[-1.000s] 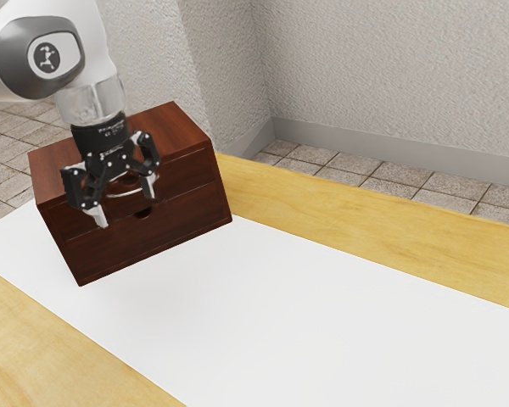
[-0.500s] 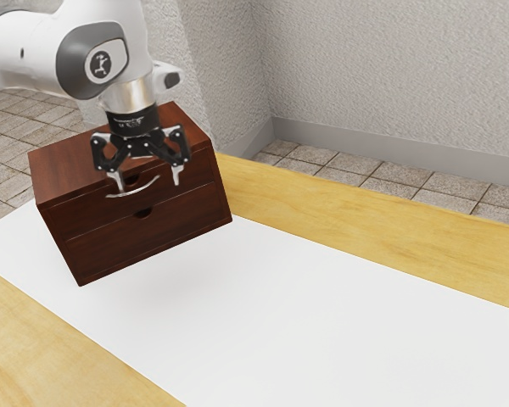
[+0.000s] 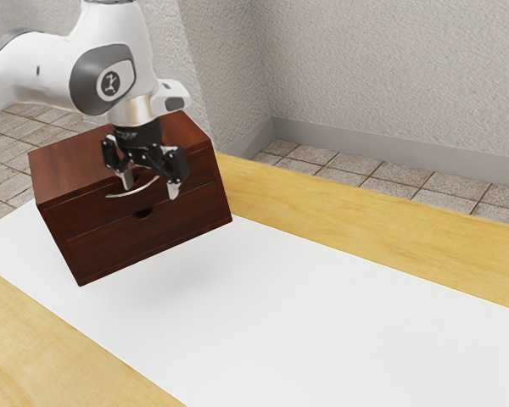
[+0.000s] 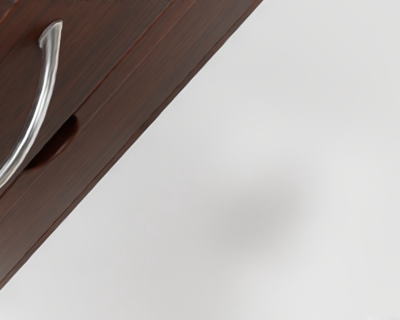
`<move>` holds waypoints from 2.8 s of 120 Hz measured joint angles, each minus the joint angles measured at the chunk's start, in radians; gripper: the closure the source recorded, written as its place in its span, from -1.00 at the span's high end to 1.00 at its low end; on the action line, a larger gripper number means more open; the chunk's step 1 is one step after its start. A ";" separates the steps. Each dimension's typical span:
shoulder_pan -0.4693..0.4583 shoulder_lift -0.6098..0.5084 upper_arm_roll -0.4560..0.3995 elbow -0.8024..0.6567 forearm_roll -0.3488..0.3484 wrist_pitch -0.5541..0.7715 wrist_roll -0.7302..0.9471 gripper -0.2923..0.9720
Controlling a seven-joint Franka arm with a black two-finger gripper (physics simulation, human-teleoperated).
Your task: Pull the drawer handle with one arm to open the drawer
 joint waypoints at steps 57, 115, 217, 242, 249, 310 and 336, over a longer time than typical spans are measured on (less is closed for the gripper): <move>0.034 0.032 -0.003 0.003 0.028 0.031 0.228 0.54; 0.048 0.033 0.002 -0.006 0.047 0.060 0.383 0.54; 0.065 0.052 0.002 -0.015 0.047 0.108 0.486 0.28; 0.064 0.045 0.004 -0.048 0.044 0.134 0.481 0.18; 0.065 0.043 0.004 -0.055 0.044 0.138 0.478 0.14; 0.047 -0.057 0.002 -0.209 0.030 0.218 0.418 -0.03; 0.044 -0.078 0.000 -0.248 0.023 0.244 0.395 0.01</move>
